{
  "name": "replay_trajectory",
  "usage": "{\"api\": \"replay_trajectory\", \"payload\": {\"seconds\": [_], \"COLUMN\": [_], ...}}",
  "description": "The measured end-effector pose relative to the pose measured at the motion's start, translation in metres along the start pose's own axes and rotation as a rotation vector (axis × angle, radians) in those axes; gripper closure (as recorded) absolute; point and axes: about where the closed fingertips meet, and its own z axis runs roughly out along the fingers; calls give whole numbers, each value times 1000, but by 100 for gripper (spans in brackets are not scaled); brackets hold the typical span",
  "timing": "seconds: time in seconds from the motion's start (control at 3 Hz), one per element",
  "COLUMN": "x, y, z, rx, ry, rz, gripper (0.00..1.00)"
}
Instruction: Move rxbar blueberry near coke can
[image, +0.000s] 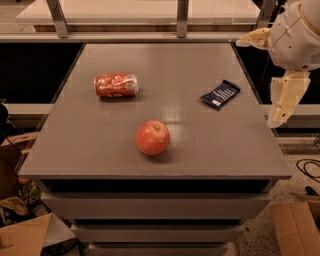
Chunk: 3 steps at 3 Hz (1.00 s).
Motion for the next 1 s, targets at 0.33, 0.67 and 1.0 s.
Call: {"api": "replay_trajectory", "payload": {"seconds": [0.33,0.67,1.0], "x": [1,0,-5], "y": [-8,-30,-50], "z": [7,22,39], "rx": [-1,1,-7], "ry": [8,30,71], "rz": [-65,-230,-393], "gripper": [0,0,0]}}
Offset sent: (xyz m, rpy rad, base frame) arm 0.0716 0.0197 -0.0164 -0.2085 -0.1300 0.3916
